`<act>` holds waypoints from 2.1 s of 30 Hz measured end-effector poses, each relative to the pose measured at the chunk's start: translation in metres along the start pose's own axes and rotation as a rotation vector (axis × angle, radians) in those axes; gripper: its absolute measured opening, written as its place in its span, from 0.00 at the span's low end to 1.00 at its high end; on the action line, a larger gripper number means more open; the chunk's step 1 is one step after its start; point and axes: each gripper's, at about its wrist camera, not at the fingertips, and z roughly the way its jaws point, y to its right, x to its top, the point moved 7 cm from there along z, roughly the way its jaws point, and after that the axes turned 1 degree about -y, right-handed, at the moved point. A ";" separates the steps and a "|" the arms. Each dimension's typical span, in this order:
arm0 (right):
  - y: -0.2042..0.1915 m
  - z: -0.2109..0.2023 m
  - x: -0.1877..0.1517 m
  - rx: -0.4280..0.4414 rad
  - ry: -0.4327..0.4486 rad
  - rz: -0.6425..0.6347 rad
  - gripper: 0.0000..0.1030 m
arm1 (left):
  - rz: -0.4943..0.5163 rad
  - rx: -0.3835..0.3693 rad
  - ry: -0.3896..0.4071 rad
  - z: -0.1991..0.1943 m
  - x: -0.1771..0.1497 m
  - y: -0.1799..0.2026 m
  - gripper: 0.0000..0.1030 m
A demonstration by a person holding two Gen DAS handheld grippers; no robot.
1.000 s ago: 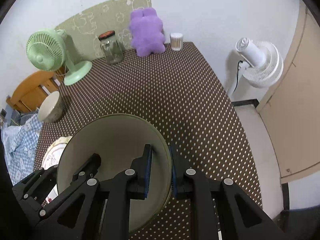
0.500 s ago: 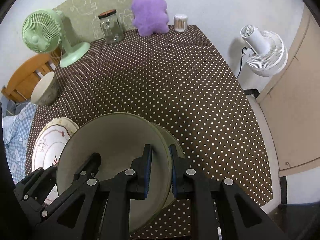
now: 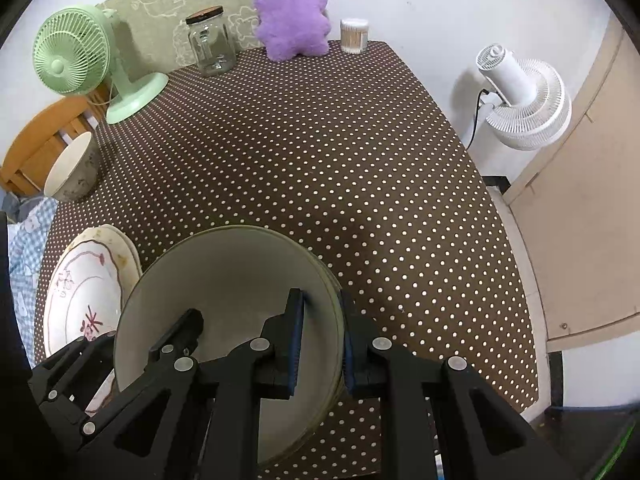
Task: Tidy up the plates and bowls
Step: 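Lift the grey-green bowl with both grippers and carry it toward the plate stack, then lower the bowl onto the plate stack and open both grippers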
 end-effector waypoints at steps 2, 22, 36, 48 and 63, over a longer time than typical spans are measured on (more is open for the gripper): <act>0.001 0.001 0.001 -0.009 0.003 -0.007 0.19 | 0.002 -0.007 -0.010 0.003 0.000 0.002 0.23; 0.002 0.014 0.001 -0.050 0.026 -0.038 0.22 | 0.048 0.008 -0.005 0.012 -0.001 0.003 0.24; 0.001 0.004 -0.004 0.047 0.019 0.015 0.71 | 0.100 -0.043 0.037 -0.013 0.000 0.007 0.59; -0.013 -0.042 0.024 0.162 0.100 -0.056 0.79 | 0.030 0.025 0.129 -0.063 0.021 0.001 0.75; -0.049 -0.075 0.046 0.237 0.150 -0.183 0.79 | -0.079 0.099 0.199 -0.094 0.036 -0.029 0.76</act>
